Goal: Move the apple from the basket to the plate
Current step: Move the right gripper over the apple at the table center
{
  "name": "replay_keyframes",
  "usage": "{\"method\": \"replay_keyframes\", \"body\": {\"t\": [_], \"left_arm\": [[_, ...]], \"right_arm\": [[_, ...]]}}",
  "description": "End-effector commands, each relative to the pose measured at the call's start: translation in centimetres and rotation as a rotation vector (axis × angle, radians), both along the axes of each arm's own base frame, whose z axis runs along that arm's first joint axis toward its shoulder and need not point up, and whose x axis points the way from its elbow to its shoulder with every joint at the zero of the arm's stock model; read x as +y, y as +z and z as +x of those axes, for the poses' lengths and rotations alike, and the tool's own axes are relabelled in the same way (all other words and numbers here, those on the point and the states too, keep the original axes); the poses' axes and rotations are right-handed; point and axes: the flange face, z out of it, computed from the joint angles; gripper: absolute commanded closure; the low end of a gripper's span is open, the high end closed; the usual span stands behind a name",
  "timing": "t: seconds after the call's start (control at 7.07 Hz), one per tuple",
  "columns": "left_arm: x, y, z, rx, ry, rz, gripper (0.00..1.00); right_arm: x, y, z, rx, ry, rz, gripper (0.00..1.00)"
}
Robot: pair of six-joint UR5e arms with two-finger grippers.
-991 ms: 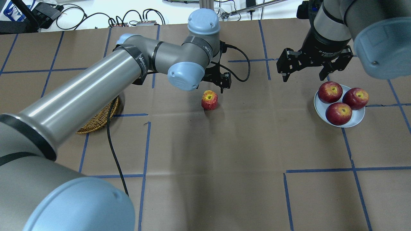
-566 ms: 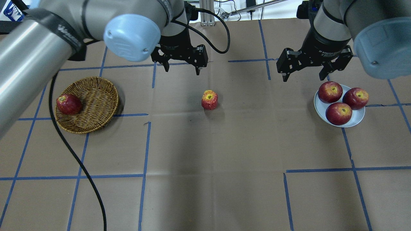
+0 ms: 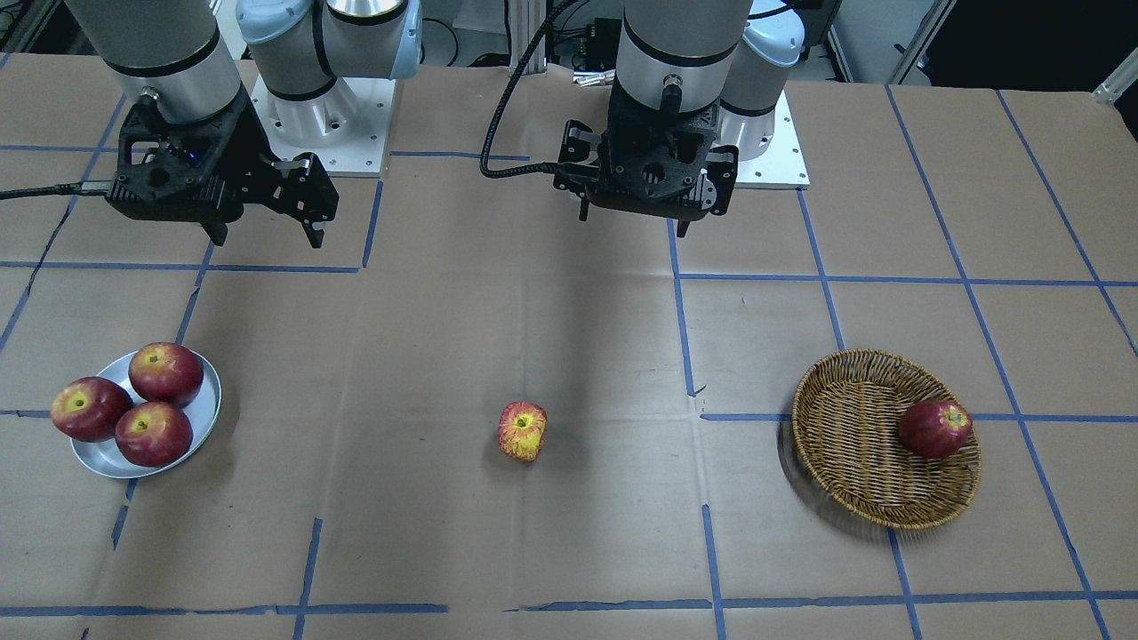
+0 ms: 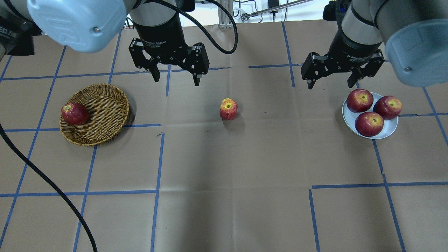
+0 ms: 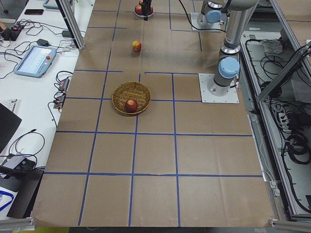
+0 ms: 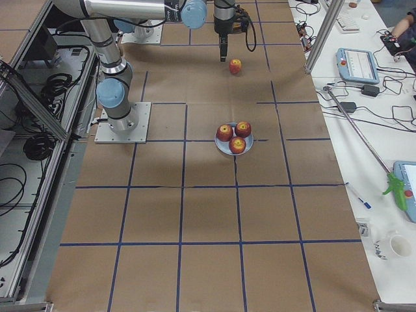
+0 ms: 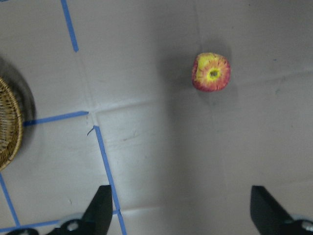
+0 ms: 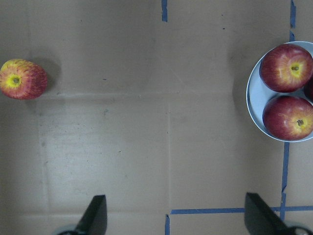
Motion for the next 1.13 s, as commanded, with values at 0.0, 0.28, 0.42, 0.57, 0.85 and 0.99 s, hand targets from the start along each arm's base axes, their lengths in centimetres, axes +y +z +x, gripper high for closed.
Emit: {"method": "replay_keyframes", "body": {"t": [0.0,0.28,0.42,0.57,0.85,0.99], "left_arm": [[0.4,0.2,0.2,0.001,-0.062,-0.004,0.01],[0.5,-0.2,0.2,0.000,-0.067,0.004,0.01],[0.7,-1.0,0.3,-0.001,-0.067,0.008,0.01],[1.0,-1.2,0.5,0.004,-0.069,-0.013,0.01],[2.2,-1.7,2.4,0.001,-0.041,-0.002,0.01],[1.4,-1.6,3.9,0.001,-0.025,-0.005,0.01]], "right_arm": [[-0.7,-1.2,1.6,-0.002,-0.004,0.009,0.00],[-3.1,-4.0,9.5,-0.004,-0.001,0.002,0.00],[-4.3,-5.6,12.4,-0.004,-0.001,-0.002,0.00],[-5.1,-7.1,13.7,-0.001,0.003,-0.006,0.00],[-5.7,-8.8,14.1,-0.005,-0.016,0.005,0.00],[-5.8,-9.3,14.2,-0.003,-0.018,0.014,0.00]]}}
